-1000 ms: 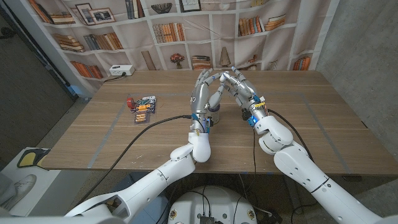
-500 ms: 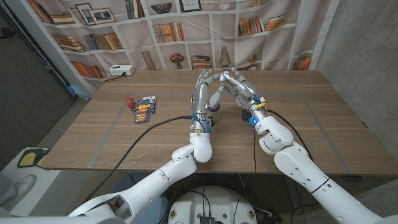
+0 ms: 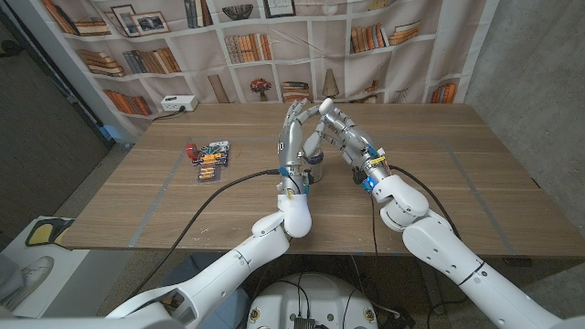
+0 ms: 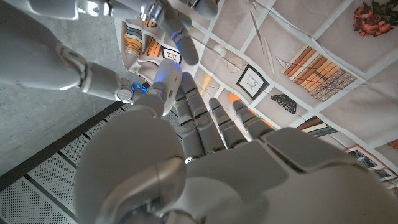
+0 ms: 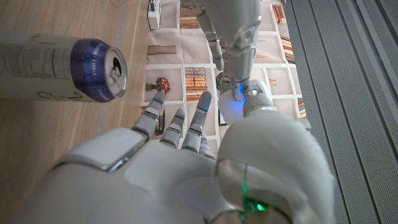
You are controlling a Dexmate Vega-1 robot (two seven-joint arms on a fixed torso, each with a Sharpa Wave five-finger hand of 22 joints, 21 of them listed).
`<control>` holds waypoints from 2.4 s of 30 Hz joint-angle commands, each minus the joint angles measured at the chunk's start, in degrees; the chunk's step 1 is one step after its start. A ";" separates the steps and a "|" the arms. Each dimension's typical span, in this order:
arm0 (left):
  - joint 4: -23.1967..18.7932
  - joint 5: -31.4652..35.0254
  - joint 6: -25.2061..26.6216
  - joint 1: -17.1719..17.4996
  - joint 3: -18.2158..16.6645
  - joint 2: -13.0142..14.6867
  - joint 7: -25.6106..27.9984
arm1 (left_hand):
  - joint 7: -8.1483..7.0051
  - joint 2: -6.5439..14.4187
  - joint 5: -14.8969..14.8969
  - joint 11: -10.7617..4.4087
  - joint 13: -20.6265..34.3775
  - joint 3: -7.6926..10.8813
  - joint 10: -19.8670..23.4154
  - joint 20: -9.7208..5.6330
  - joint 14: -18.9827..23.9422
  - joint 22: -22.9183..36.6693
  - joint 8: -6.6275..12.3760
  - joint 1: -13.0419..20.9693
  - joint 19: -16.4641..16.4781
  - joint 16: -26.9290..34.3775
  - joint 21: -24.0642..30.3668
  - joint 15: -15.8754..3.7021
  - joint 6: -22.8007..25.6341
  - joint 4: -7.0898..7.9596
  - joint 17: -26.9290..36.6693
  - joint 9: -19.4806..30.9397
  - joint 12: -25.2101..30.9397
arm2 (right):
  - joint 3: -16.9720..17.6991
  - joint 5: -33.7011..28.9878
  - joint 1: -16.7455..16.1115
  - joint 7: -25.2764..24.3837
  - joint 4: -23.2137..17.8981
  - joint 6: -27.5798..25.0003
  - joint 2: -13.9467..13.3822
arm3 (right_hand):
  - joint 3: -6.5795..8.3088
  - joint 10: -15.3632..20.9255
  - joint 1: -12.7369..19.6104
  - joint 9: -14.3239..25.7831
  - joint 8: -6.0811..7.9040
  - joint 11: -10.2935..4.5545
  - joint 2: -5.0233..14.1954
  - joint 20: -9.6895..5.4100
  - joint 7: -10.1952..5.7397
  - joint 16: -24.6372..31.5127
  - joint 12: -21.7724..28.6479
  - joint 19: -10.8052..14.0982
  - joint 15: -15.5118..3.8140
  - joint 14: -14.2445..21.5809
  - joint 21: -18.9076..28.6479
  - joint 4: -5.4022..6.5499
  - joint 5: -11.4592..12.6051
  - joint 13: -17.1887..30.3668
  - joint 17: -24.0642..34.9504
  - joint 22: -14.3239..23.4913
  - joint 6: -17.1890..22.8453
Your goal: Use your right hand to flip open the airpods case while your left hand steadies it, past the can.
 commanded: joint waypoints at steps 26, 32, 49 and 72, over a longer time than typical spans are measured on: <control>-0.98 -0.31 -4.11 2.63 -4.19 -0.70 -0.12 | -2.62 0.21 0.45 0.15 0.90 0.93 0.01 -0.24 1.76 0.06 0.18 -0.25 0.14 -0.54 0.02 -1.20 2.05 0.42 0.18 2.28 -0.63 | 1.63 -0.99 0.16 0.35 1.54 2.31 -0.45 | -5.32 -9.23 -12.72 0.24 0.55 5.08 -3.40 1.22 1.02 0.71 -9.99 -2.76 3.80 -4.82 0.09 3.77 -1.63 -5.82 0.22 0.18 -2.35; -2.96 -3.62 -5.71 3.51 -4.71 0.04 -0.27 | -2.65 0.18 0.48 0.24 1.08 1.06 0.22 -0.21 1.80 0.06 0.22 -0.26 0.13 -0.60 0.01 -1.23 2.06 0.43 0.17 2.33 -0.69 | 2.12 -2.05 0.04 -0.34 1.46 2.89 -0.60 | -5.65 -9.23 -13.53 0.24 0.61 5.11 -3.58 1.33 1.07 0.84 -10.46 -2.79 3.94 -4.82 0.13 4.01 -1.58 -6.24 0.18 0.18 -2.30; -5.91 -11.24 -11.66 7.67 -8.30 -0.44 -2.45 | -1.84 0.23 0.43 0.53 1.73 1.83 0.72 -2.44 3.06 0.05 0.42 0.08 1.93 -0.57 0.60 -1.60 2.18 0.11 0.09 2.53 -1.09 | 2.60 -3.50 -0.53 -1.96 1.60 2.77 -0.65 | -6.20 -8.99 -14.79 0.23 0.84 5.25 -3.89 1.30 1.15 1.07 -11.49 -2.70 4.10 -4.81 0.24 4.27 -1.35 -7.20 0.01 0.18 -1.89; -5.67 -24.21 -22.11 12.20 -13.50 -4.49 -11.25 | -1.46 0.03 0.39 0.75 2.48 2.75 1.19 -3.65 4.89 -0.08 0.75 0.67 4.44 -1.02 0.87 -2.16 2.62 -0.46 -0.03 2.82 -1.27 | 2.50 -6.25 0.64 -3.62 1.65 2.16 -0.50 | -6.40 -8.35 -15.42 0.20 0.96 5.28 -3.65 1.02 1.04 1.33 -13.32 -2.76 3.92 -4.97 0.31 3.99 -0.97 -8.88 -0.44 0.18 -1.69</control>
